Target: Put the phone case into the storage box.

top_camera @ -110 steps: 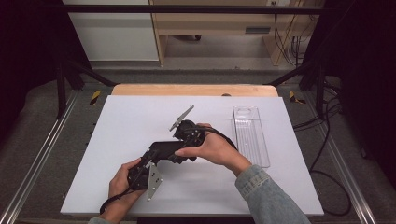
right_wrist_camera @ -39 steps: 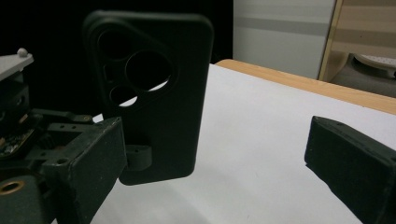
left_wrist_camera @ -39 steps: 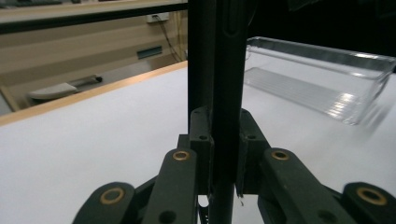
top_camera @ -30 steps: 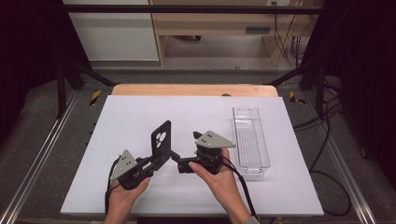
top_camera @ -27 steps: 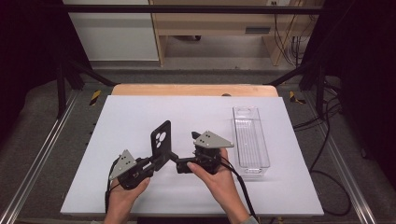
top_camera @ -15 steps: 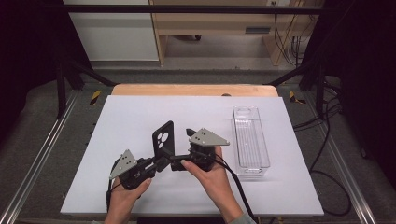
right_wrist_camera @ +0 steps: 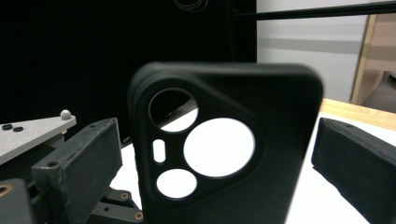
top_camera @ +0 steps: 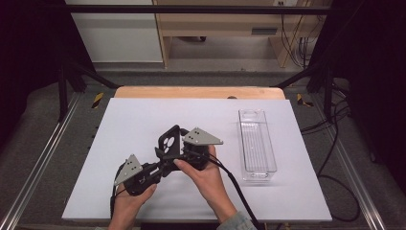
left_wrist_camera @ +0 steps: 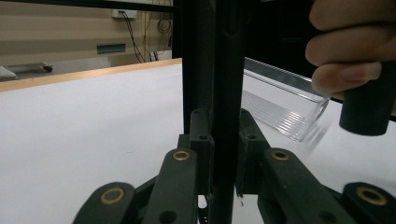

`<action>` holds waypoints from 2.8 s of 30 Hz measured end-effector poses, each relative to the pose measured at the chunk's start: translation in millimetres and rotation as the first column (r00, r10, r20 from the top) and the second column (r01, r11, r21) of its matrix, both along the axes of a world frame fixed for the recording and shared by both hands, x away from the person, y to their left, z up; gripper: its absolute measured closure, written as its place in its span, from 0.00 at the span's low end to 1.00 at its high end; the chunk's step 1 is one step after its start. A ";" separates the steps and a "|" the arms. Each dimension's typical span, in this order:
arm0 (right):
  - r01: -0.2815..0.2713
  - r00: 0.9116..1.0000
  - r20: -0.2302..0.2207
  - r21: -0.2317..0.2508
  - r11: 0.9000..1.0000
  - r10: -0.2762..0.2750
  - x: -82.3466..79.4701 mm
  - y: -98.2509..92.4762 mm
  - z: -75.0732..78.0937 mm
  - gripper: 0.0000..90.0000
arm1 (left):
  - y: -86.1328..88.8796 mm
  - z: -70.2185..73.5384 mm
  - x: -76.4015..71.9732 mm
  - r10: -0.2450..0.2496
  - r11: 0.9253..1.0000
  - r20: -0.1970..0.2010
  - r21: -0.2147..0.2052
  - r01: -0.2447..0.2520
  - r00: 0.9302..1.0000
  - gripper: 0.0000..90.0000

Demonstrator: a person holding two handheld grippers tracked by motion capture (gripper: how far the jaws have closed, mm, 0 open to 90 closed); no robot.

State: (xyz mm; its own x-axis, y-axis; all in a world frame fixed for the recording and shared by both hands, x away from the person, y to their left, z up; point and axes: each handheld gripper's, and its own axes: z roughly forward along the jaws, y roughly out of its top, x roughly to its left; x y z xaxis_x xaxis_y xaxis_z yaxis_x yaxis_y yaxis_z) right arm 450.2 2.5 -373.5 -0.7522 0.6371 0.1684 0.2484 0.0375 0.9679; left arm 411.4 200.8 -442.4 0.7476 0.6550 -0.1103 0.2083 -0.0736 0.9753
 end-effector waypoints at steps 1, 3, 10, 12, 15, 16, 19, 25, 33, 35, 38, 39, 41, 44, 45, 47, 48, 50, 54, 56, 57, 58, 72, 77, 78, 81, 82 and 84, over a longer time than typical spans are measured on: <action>0.005 1.000 0.003 -0.006 1.000 -0.005 0.5 1.2 -0.7 0.03 | 0.0 0.0 0.0 0.000 1.000 0.000 0.000 0.000 1.000 0.89; 0.013 1.000 0.009 -0.005 1.000 -0.013 1.0 1.6 -1.2 0.03 | 1.6 0.5 -0.8 -0.003 1.000 0.000 -0.006 0.003 1.000 0.89; 0.036 0.999 -0.017 0.046 0.998 -0.036 8.1 4.2 -4.3 0.03 | 5.3 -1.7 1.4 -0.009 0.999 -0.029 -0.053 0.007 1.000 0.89; 0.030 0.999 -0.019 0.048 0.998 -0.029 10.2 4.1 -5.1 0.02 | 5.4 -2.0 1.5 -0.010 0.998 -0.034 -0.061 0.008 0.999 0.89; 0.029 0.999 -0.033 0.047 0.998 -0.027 13.7 4.6 -6.2 0.04 | 3.8 -3.2 2.8 -0.013 0.998 -0.040 -0.055 0.011 0.999 0.89; 0.026 0.999 -0.036 0.050 0.998 -0.024 14.1 4.7 -6.3 0.04 | 3.8 -3.2 2.8 -0.013 0.998 -0.040 -0.055 0.011 0.999 0.89; 0.014 0.999 -0.038 0.050 0.999 -0.012 15.1 4.7 -7.1 0.06 | 2.6 -3.7 2.0 -0.018 0.999 -0.039 -0.046 0.016 0.999 0.89; 0.001 0.999 -0.046 0.065 0.998 0.002 16.1 4.5 -8.0 0.12 | 3.6 -5.2 3.7 -0.022 0.998 -0.051 -0.063 0.019 0.998 0.89; -0.006 0.999 -0.053 0.054 0.999 0.009 18.0 5.5 -5.0 0.14 | 5.1 -6.5 4.1 -0.007 0.999 -0.053 -0.042 0.005 0.999 0.89; -0.001 0.999 -0.045 0.042 0.999 0.002 16.2 6.6 -5.7 0.14 | 5.3 -7.6 4.5 -0.013 0.999 -0.056 -0.036 0.011 0.998 0.89; 0.001 0.998 -0.056 0.039 0.999 0.002 18.1 6.7 -5.3 0.14 | 3.6 -9.0 5.5 -0.024 0.998 -0.070 -0.063 0.019 0.997 0.90; -0.004 0.998 -0.065 0.034 0.999 0.006 19.8 6.6 -4.7 0.14 | 2.5 -9.9 6.3 -0.023 0.997 -0.081 -0.081 0.017 0.996 0.90; -0.013 0.996 -0.084 0.023 1.000 0.015 22.8 6.4 -3.8 0.14 | 3.3 -9.6 6.4 -0.017 0.998 -0.076 -0.066 0.012 0.997 0.90; -0.022 0.995 -0.102 0.018 1.000 0.024 24.9 6.3 -4.2 0.14 | 4.2 -11.0 7.5 -0.017 0.997 -0.085 -0.076 0.011 0.996 0.90; -0.022 0.995 -0.102 0.018 1.000 0.024 24.9 6.3 -4.2 0.14 | 3.7 -11.1 7.5 -0.013 0.998 -0.083 -0.066 0.008 0.996 0.90; -0.033 0.993 -0.110 0.013 0.999 0.034 26.6 6.1 -4.6 0.14 | 4.2 -11.0 7.0 -0.009 0.998 -0.082 -0.065 0.004 0.997 0.90; -0.032 0.993 -0.114 0.012 0.999 0.033 26.9 6.4 -4.8 0.14 | 3.1 -12.7 7.3 -0.010 0.997 -0.093 -0.075 0.003 0.996 0.90; -0.046 0.992 -0.117 -0.009 0.999 0.045 28.9 7.1 -3.8 0.14 | 4.0 -11.8 7.4 -0.009 0.998 -0.085 -0.066 0.003 0.996 0.90; -0.051 0.991 -0.124 -0.013 0.999 0.049 30.7 7.2 -4.4 0.14 | 4.1 -12.9 8.1 -0.004 0.998 -0.090 -0.063 -0.002 0.996 0.90; -0.048 0.990 -0.133 -0.001 0.999 0.047 30.8 7.0 -4.7 0.14 | 5.2 -12.4 7.9 -0.001 0.998 -0.085 -0.060 -0.004 0.996 0.90; -0.048 0.991 -0.129 -0.003 0.999 0.047 30.5 7.2 -4.8 0.14 | 5.2 -12.6 8.1 -0.001 0.998 -0.087 -0.060 -0.004 0.996 0.90; -0.049 0.991 -0.124 -0.006 0.999 0.048 30.0 7.6 -4.8 0.14 | 5.2 -12.6 8.1 -0.001 0.998 -0.087 -0.060 -0.004 0.996 0.90; -0.045 0.989 -0.141 -0.002 0.999 0.044 32.7 7.2 -7.5 0.14 | 3.4 -14.1 11.0 0.000 0.999 -0.091 -0.054 -0.005 0.996 0.90; -0.054 0.986 -0.157 0.011 0.998 0.055 34.3 4.0 -6.9 0.14 | 2.2 -15.1 11.3 -0.010 0.997 -0.098 -0.076 0.003 0.995 0.90; -0.051 0.988 -0.148 0.002 0.999 0.051 34.9 4.2 -7.1 0.14 | 1.6 -14.9 11.7 -0.007 0.998 -0.096 -0.070 0.000 0.995 0.90; -0.059 0.985 -0.159 0.020 0.998 0.061 35.7 3.8 -7.9 0.14 | 5.0 -13.5 10.7 -0.003 0.998 -0.091 -0.066 -0.003 0.996 0.90; -0.059 0.985 -0.159 0.017 0.998 0.061 36.1 4.7 -8.0 0.15 | 4.9 -14.1 11.0 -0.005 0.997 -0.096 -0.072 -0.002 0.995 0.90; -0.061 0.986 -0.158 0.005 0.998 0.061 36.8 5.6 -6.9 0.15 | 5.3 -13.8 11.4 0.001 0.998 -0.094 -0.070 -0.008 0.996 0.90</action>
State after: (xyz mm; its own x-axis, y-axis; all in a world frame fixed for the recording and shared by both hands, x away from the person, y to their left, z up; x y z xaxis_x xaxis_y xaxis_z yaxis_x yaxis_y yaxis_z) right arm 487.1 8.1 -380.4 -0.7537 0.5907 0.2882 0.3956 0.0576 0.9166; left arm 422.7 206.1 -456.2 0.7287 0.6465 -0.2259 0.2996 -0.0044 0.9540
